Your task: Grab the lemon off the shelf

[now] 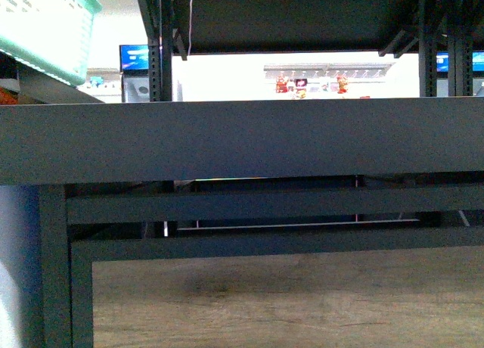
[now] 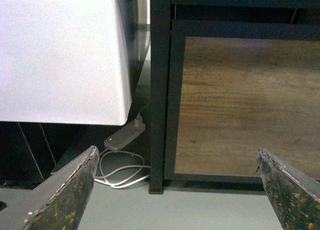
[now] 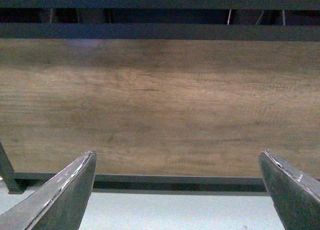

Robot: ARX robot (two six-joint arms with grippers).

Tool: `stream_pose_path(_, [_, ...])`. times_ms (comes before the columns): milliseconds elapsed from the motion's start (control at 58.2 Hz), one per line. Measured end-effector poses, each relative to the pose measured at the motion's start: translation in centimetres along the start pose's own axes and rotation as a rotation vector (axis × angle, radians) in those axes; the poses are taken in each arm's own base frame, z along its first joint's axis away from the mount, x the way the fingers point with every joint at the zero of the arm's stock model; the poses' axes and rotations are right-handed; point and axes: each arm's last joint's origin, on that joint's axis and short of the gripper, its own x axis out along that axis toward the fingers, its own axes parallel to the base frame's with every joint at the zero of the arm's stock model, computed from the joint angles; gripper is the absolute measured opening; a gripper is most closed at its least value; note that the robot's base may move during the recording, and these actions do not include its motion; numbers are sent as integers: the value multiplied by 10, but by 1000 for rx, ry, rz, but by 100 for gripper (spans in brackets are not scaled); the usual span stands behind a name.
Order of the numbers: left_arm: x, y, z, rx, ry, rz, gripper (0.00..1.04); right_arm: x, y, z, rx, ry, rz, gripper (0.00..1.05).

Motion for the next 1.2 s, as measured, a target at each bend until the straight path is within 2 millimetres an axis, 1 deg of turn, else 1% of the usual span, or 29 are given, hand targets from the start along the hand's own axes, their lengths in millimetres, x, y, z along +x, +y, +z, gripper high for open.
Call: stream_pose_path(1204, [0,0,0,0,0,0,97,0,0,0,0,0,0,97])
